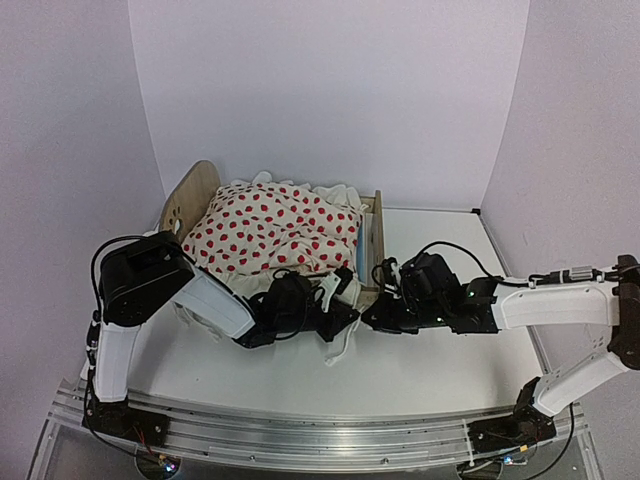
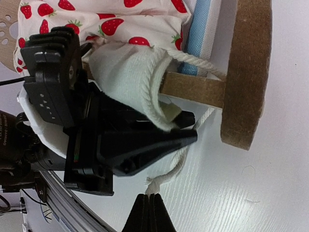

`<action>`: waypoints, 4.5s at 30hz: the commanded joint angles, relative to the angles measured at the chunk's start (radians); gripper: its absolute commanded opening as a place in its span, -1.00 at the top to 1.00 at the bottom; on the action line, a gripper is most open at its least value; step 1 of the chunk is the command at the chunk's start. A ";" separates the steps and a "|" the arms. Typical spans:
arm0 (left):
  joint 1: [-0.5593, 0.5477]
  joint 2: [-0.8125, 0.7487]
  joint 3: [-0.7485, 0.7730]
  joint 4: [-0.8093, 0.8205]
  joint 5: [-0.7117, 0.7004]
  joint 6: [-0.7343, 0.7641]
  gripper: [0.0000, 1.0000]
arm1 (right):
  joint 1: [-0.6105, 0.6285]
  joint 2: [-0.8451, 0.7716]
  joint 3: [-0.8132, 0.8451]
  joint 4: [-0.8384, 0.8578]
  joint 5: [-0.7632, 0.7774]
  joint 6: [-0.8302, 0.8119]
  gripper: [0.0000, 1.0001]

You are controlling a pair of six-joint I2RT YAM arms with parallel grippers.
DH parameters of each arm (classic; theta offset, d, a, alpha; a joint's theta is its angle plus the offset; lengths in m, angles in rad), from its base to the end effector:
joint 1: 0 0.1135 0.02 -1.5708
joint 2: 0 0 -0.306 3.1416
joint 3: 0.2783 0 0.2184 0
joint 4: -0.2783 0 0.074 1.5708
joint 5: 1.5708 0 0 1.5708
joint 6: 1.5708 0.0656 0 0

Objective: Set up the pet bed

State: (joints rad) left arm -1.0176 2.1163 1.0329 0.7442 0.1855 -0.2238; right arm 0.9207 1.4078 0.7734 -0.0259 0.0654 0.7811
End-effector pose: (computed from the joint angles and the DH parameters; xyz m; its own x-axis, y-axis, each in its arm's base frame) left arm 0.2318 -0.3984 0.1716 -0.3763 0.1943 -0.9059 0.8657 0.4220 -0.2691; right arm 0.1760 0.2244 0.2538 -0.8009 0.1075 -0.5891 -0.2805 0.8018 0.5276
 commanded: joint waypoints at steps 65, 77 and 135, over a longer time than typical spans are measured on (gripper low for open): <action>0.200 -0.263 -0.119 -0.210 0.269 0.846 0.62 | -0.138 0.354 0.123 0.322 -0.403 -0.083 1.00; 0.179 -0.196 -0.081 -0.117 0.395 0.816 0.59 | -0.138 0.375 0.136 0.322 -0.412 -0.108 1.00; 0.208 -0.117 -0.064 -0.185 0.467 1.114 0.44 | -0.144 0.394 0.197 0.301 -0.384 -0.146 1.00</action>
State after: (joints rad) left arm -0.7927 1.9482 0.9453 0.5993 0.5790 0.8750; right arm 0.7772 1.7848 0.9306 0.2679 -0.3123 0.6506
